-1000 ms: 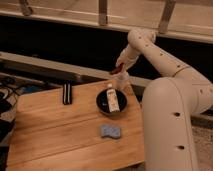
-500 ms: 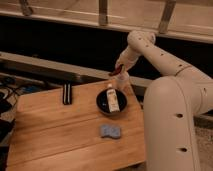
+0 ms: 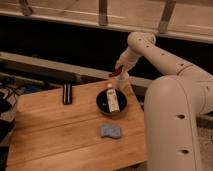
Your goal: Place the pepper in the ceramic cup
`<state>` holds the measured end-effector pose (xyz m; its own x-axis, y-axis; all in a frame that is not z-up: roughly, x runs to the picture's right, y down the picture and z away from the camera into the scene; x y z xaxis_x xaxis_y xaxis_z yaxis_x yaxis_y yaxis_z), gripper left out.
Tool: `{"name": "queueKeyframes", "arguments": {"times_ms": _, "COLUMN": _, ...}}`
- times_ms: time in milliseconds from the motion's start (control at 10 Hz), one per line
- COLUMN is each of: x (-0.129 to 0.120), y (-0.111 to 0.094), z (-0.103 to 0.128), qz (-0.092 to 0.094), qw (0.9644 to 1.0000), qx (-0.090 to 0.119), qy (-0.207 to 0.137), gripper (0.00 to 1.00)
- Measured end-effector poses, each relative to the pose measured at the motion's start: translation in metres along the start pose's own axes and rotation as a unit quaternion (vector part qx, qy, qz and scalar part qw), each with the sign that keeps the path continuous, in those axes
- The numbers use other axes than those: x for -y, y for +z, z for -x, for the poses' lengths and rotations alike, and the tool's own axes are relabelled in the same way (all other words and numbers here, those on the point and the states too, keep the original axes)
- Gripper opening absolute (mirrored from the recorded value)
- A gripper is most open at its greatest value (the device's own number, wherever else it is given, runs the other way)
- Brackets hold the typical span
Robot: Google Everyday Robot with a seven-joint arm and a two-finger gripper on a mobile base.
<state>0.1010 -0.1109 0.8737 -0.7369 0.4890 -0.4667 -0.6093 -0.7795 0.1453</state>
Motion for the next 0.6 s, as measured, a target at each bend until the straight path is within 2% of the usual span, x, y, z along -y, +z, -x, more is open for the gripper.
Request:
{"name": "queueKeyframes", "arguments": {"times_ms": 300, "x": -0.005, "y": -0.001, "z": 0.018, "qz": -0.004, "qw": 0.9997, "qx": 0.019, "qy": 0.013, "gripper": 0.11}}
{"name": "queueKeyframes", "arguments": {"times_ms": 600, "x": 0.001, "y": 0.012, "z": 0.027, "qz": -0.025, "qw": 0.9991, "qx": 0.028, "qy": 0.022, "gripper": 0.11}}
